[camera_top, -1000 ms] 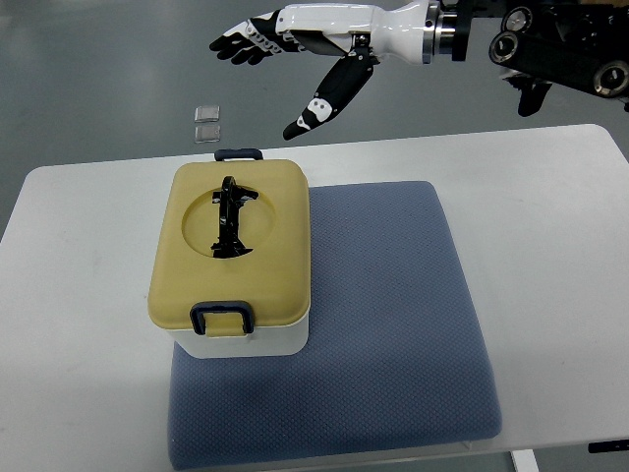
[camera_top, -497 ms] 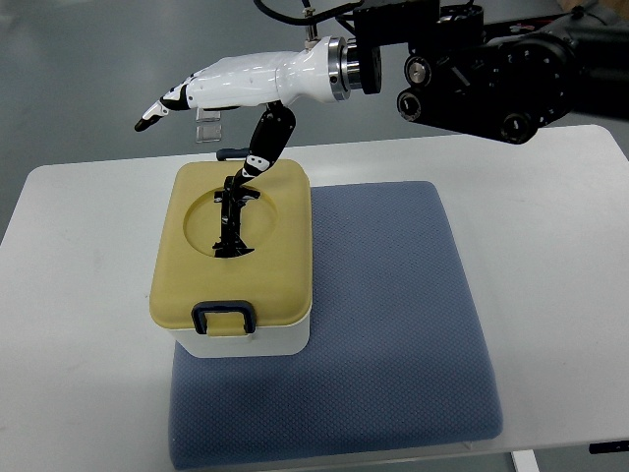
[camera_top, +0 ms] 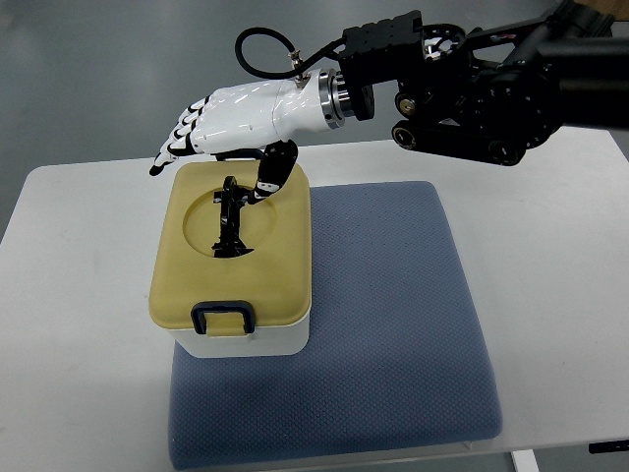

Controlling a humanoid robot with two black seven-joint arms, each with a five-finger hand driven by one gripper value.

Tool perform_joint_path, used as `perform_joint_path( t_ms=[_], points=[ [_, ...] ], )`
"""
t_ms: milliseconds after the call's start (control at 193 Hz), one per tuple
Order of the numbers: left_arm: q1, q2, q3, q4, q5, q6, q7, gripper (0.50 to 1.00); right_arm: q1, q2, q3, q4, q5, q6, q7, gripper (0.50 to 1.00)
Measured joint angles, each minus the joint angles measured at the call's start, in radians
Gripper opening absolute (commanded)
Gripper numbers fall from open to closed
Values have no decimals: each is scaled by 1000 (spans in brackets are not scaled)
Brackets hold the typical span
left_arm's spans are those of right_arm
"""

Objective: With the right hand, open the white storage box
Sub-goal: 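Lower the right hand and close its fingers around the black lid handle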

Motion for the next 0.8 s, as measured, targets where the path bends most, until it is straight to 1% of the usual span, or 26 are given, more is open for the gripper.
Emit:
perform_joint_path(
  t_ms=[187, 228, 244, 269, 627, 725, 767, 782, 798],
  points=[
    [0, 0, 0, 0, 0, 0, 0, 1000, -3, 8, -10, 1, -32, 0, 0, 852],
    [0, 0, 0, 0, 0, 0, 0, 1000, -4, 9, -12, 1, -35, -1, 0, 827],
    [0, 0, 0, 0, 0, 0, 0, 1000, -4, 9, -12, 1, -37, -1, 0, 811],
    [0, 0, 0, 0, 0, 0, 0, 1000, -4, 10, -12, 1, -41, -1, 0, 803],
    [0, 0, 0, 0, 0, 0, 0, 1000, -15, 17, -14, 2, -119, -29, 0, 787],
    [0, 0, 0, 0, 0, 0, 0, 1000, -17, 18, -14, 2, -140, -37, 0, 768],
    [0, 0, 0, 0, 0, 0, 0, 1000, -18, 18, -14, 2, -149, -42, 0, 756],
    [0, 0, 0, 0, 0, 0, 0, 1000, -18, 18, -15, 2, -152, -44, 0, 742],
    [0, 0, 0, 0, 0, 0, 0, 1000, -18, 18, -15, 1, -155, -45, 0, 738]
  ],
)
